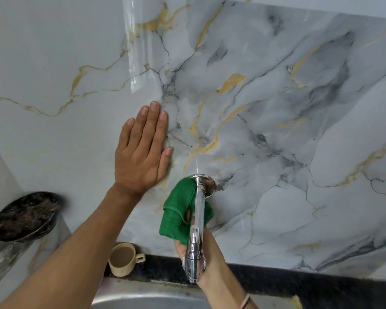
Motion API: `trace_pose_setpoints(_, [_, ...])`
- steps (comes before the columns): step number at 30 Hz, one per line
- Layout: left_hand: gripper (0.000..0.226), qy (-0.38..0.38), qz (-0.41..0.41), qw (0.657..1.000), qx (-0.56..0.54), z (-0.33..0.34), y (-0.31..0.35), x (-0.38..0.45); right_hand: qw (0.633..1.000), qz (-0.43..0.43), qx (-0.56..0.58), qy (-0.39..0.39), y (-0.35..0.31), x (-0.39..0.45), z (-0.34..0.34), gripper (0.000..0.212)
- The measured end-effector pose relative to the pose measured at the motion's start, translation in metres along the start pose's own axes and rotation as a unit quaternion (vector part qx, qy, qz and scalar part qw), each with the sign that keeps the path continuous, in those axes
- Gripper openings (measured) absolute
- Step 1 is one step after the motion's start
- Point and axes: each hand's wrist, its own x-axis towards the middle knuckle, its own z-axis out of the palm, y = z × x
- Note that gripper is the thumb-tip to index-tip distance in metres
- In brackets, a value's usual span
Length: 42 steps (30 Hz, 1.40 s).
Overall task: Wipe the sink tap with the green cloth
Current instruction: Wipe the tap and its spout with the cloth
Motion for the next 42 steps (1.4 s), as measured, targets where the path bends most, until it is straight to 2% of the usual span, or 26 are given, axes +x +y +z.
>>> trace_pose_setpoints(1, [0.066, 0.0, 0.0, 1.0, 0.002, 0.0, 0.0, 0.0, 1.0, -0.017, -0.02, 0.003, -0.002, -0.009, 0.0, 0.017])
trace_pose_setpoints(5, [0.066, 0.0, 0.0, 1.0, 0.004, 0.002, 0.0, -0.002, 0.988, -0.127, -0.072, 0.054, -0.011, -0.033, -0.003, 0.044])
trace_pose_setpoints(7, [0.066, -0.002, -0.003, 1.0, 0.002, 0.003, 0.0, -0.001, 0.959, -0.243, -0.091, 0.111, -0.021, -0.043, -0.003, 0.046])
trace_pose_setpoints(8, [0.066, -0.002, -0.003, 1.0, 0.002, 0.003, 0.0, -0.002, 0.931, -0.319, -0.133, 0.118, -0.03, -0.05, 0.001, 0.038])
trace_pose_setpoints(9, [0.066, -0.001, -0.002, 1.0, 0.002, 0.003, 0.001, -0.002, 0.888, -0.393, -0.215, 0.107, -0.039, -0.057, 0.011, 0.031])
trace_pose_setpoints(11, [0.066, -0.001, -0.001, 1.0, -0.001, 0.003, 0.001, -0.002, 0.767, -0.453, -0.452, 0.052, -0.051, -0.065, 0.036, 0.04])
trace_pose_setpoints(12, [0.066, -0.001, -0.003, 1.0, -0.003, 0.003, 0.001, -0.001, 0.686, -0.435, -0.583, 0.019, -0.054, -0.065, 0.046, 0.043])
trace_pose_setpoints(13, [0.066, 0.0, -0.005, 1.0, -0.004, 0.003, 0.0, -0.001, 0.586, -0.395, -0.707, -0.008, -0.052, -0.066, 0.055, 0.043])
trace_pose_setpoints(14, [0.066, 0.004, -0.006, 1.0, -0.004, 0.002, 0.0, -0.002, 0.486, -0.351, -0.8, -0.024, -0.049, -0.067, 0.061, 0.044])
trace_pose_setpoints(15, [0.066, 0.006, -0.006, 1.0, -0.003, 0.002, 0.001, -0.002, 0.404, -0.322, -0.856, -0.027, -0.045, -0.068, 0.064, 0.05])
trace_pose_setpoints(16, [0.066, 0.007, -0.006, 1.0, -0.003, 0.002, 0.001, -0.002, 0.366, -0.301, -0.88, -0.023, -0.043, -0.071, 0.067, 0.058])
trace_pose_setpoints(17, [0.066, 0.008, -0.005, 1.0, -0.003, 0.003, 0.001, -0.002, 0.364, -0.295, -0.883, -0.013, -0.042, -0.075, 0.073, 0.068])
trace_pose_setpoints(18, [0.066, 0.008, -0.005, 1.0, -0.002, 0.003, 0.001, -0.001, 0.382, -0.301, -0.874, -0.002, -0.042, -0.078, 0.08, 0.076])
trace_pose_setpoints(20, [0.066, 0.007, -0.009, 1.0, 0.0, 0.002, 0.002, 0.0, 0.434, -0.335, -0.836, 0.032, -0.046, -0.069, 0.093, 0.072])
trace_pose_setpoints(21, [0.066, 0.006, -0.011, 1.0, 0.0, 0.002, 0.002, 0.0, 0.435, -0.354, -0.826, 0.061, -0.047, -0.06, 0.099, 0.067])
trace_pose_setpoints(24, [0.066, 0.007, -0.012, 1.0, 0.002, 0.0, 0.003, 0.0, 0.367, -0.361, -0.845, 0.142, -0.032, -0.037, 0.101, 0.034])
trace_pose_setpoints(25, [0.066, 0.007, -0.012, 1.0, 0.003, 0.0, 0.003, -0.001, 0.354, -0.369, -0.846, 0.151, -0.025, -0.034, 0.096, 0.024])
trace_pose_setpoints(26, [0.065, 0.008, -0.013, 1.0, 0.005, 0.001, 0.002, -0.001, 0.349, -0.379, -0.843, 0.154, -0.018, -0.034, 0.091, 0.023])
trace_pose_setpoints(28, [0.065, 0.008, -0.014, 1.0, 0.005, 0.001, 0.003, 0.0, 0.346, -0.393, -0.838, 0.152, -0.01, -0.037, 0.083, 0.034])
trace_pose_setpoints(31, [0.065, 0.005, -0.017, 1.0, 0.004, 0.002, 0.004, 0.001, 0.305, -0.388, -0.855, 0.161, -0.001, -0.043, 0.078, 0.046])
trace_pose_setpoints(34, [0.065, 0.005, -0.021, 1.0, 0.007, 0.002, 0.004, 0.0, 0.285, -0.384, -0.861, 0.171, 0.012, -0.051, 0.068, 0.053])
trace_pose_setpoints(36, [0.065, 0.006, -0.02, 1.0, 0.006, 0.001, 0.004, 0.001, 0.281, -0.415, -0.849, 0.168, 0.02, -0.054, 0.052, 0.059])
trace_pose_setpoints(39, [0.065, 0.008, -0.021, 1.0, 0.002, 0.001, 0.005, 0.002, 0.287, -0.506, -0.805, 0.12, 0.027, -0.055, 0.025, 0.065])
trace_pose_setpoints(42, [0.065, 0.005, -0.023, 1.0, 0.005, 0.001, 0.005, 0.001, 0.319, -0.572, -0.755, 0.03, 0.029, -0.06, -0.001, 0.065])
